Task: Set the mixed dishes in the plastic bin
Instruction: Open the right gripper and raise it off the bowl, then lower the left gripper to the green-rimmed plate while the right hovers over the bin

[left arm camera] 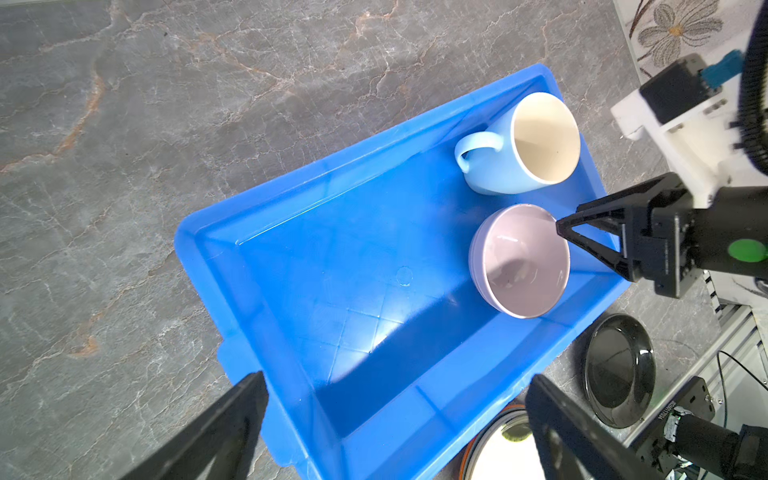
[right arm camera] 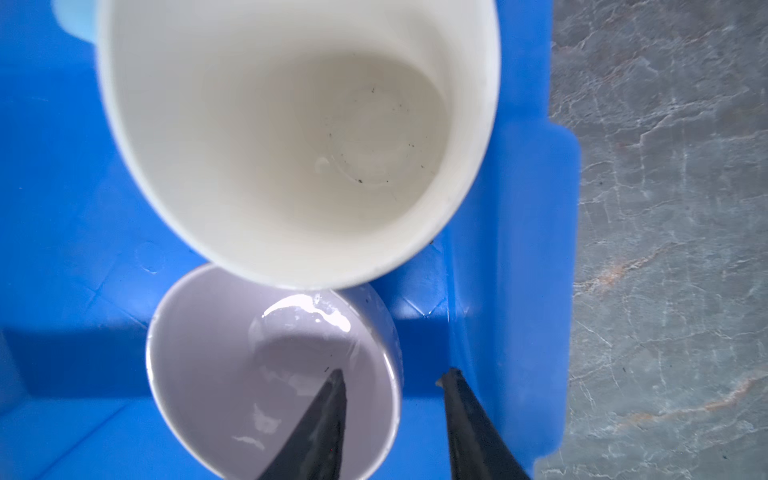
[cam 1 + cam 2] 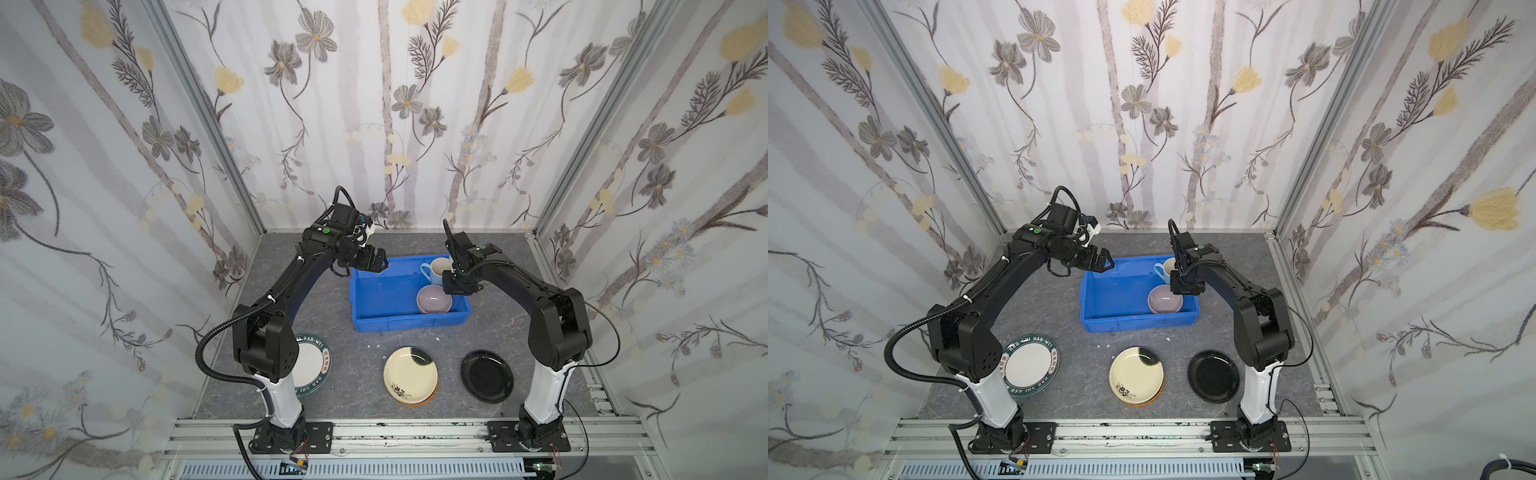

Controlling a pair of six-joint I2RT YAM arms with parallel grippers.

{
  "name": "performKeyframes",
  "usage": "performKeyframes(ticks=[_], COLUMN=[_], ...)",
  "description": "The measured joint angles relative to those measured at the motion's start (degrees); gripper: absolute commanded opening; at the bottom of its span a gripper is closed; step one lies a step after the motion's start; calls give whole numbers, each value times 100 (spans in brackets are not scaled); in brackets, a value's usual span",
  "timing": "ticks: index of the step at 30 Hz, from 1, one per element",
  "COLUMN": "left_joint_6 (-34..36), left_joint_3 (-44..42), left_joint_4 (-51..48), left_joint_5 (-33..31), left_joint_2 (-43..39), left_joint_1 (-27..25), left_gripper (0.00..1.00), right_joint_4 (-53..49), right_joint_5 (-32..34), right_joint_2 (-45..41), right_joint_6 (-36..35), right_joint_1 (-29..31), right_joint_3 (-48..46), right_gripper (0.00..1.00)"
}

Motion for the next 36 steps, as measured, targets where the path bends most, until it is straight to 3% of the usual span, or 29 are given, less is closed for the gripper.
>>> performKeyframes(ticks=[6,11,17,22,26,33,36], left_joint_6=[-225,-841,-1615,-2280,-2693,-3307,-3711], left_joint_3=[-586,-1952,-3265,-3941,-4153,-4295,-4673], left_joint_4=[81,369,527,726,866,946,866], left_joint_5=[-138,-380,-546,-531,-546,-846,-1246], left_joint_2=[-306,-1298,-2417,-3202,-3556,-3480,-3757], left_joint_1=[162,697,922,673,20,-1381,-1526], left_gripper=[100,100,100,97,91,85,86], right_joint_4=[-560,-776,-846,-885,-693,-260,-142], right_joint_5=[70,-81,-422,-616,-649,-798,-811], right_joint_2=[-160,-48,269,66,-686,-2105,-2441], right_joint_6=[-96,-225,-374,-461,-452,-354,-271], right_joint_1=[103,422,780,946,940,1023,1086], right_joint_3=[1104,2544,2815,2131,1095,-817,-1261], right_gripper=[45,45,42,42,42,42,42])
